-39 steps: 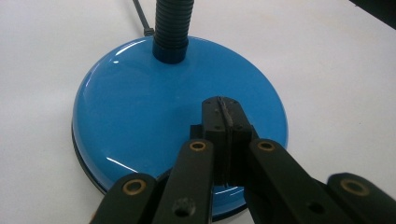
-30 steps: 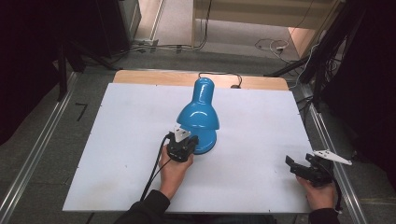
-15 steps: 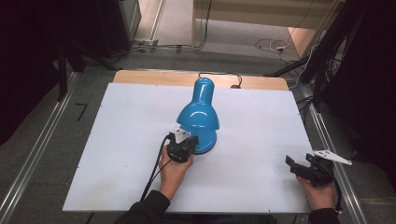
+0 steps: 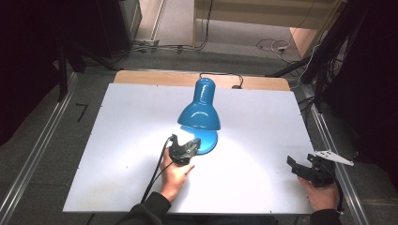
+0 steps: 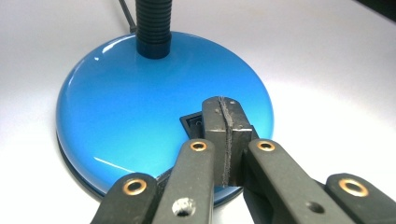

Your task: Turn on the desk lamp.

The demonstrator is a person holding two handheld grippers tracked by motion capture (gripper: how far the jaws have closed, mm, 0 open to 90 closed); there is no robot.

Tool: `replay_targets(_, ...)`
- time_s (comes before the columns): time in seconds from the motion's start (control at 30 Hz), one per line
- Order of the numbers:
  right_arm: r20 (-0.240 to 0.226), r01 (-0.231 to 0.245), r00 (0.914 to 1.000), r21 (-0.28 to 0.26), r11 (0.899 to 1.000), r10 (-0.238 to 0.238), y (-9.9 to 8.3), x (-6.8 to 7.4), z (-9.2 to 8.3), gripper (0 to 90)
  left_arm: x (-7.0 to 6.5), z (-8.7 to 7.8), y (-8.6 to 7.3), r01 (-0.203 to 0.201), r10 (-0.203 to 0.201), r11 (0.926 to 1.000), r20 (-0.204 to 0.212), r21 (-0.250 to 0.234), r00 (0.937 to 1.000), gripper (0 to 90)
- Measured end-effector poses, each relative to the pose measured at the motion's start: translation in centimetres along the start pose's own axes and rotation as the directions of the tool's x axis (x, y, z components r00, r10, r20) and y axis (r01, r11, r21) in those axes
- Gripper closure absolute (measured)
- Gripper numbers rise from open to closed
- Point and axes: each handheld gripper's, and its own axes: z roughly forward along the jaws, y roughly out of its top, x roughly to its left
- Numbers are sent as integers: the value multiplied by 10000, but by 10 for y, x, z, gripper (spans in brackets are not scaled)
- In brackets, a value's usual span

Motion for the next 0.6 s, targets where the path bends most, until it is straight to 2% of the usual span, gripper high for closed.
replay_targets(0.23,-27,9,10000,-57,10000,-9,0,-1,0,132,2,0,1,535,-542,9984,331,193,9980,900)
replay_targets(0.43,-52,31,10000,-44,10000,-31,0,-1,0,132,-1,-4,4,465,-464,9989,526,-4,9975,900)
replay_targets(0.6,-56,-22,10000,-78,10000,22,1,0,-1,132,2,-10,8,573,-566,9982,451,-148,9974,900)
